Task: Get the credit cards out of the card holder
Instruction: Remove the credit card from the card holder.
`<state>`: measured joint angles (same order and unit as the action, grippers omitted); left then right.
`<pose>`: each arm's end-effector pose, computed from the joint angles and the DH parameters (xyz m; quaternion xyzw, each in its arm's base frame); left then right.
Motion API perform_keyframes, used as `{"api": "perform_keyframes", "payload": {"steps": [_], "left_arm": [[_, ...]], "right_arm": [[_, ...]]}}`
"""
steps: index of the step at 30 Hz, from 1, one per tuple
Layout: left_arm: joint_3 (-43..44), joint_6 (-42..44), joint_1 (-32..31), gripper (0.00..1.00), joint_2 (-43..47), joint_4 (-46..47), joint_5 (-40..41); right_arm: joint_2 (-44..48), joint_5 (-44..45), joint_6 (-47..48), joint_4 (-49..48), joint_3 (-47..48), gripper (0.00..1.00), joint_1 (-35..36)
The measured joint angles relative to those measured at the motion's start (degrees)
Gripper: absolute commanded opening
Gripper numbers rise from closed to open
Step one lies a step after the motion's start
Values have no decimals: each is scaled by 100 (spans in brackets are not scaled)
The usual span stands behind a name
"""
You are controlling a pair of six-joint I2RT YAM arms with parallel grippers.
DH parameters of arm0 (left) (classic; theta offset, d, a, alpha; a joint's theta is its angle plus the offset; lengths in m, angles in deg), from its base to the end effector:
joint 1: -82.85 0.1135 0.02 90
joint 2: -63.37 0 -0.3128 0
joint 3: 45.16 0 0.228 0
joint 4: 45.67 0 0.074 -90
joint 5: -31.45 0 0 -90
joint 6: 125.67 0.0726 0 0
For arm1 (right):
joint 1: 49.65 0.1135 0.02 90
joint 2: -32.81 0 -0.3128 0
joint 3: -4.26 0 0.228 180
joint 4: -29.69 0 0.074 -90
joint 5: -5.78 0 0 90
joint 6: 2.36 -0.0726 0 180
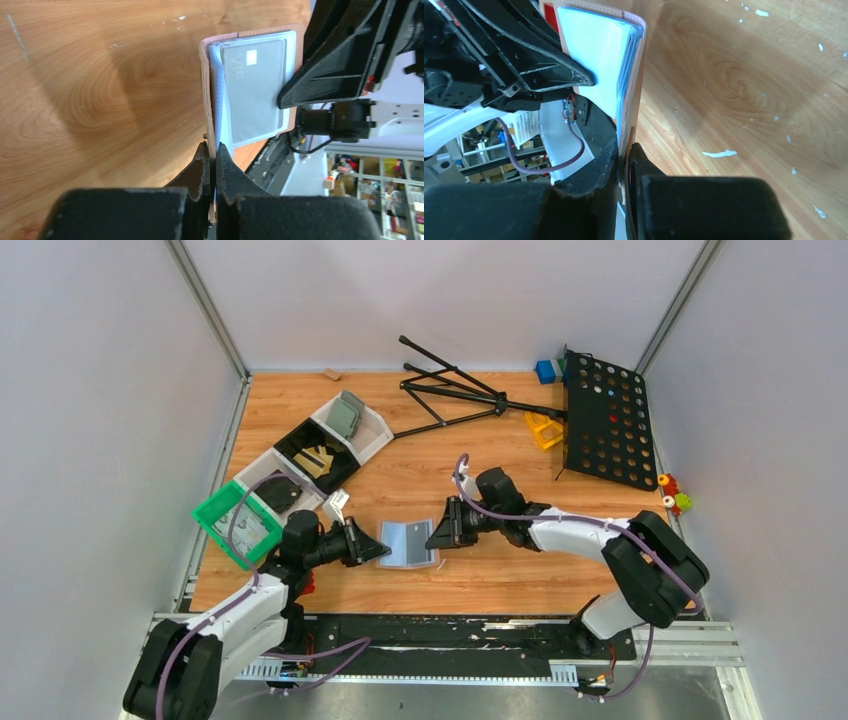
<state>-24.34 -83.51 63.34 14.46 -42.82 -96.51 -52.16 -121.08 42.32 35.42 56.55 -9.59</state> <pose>0.1116 -0.0869 0.1859 -0.0266 0.8169 -0.5094 0.2691 0.1924 0.2187 0.2199 -0.0982 0.8596 0.4891 0.1104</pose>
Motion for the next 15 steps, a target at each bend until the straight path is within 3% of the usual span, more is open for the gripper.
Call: {"api": "perform_keyframes", "payload": {"steps": [5, 15], "left_arm": [[136, 439, -118, 0, -361, -227, 328], [201, 973, -192, 0, -684, -632, 614]], "right_arm": [[-240, 398, 173, 363, 295, 18, 234], [-444, 1008, 422, 774, 708, 30, 586]]}}
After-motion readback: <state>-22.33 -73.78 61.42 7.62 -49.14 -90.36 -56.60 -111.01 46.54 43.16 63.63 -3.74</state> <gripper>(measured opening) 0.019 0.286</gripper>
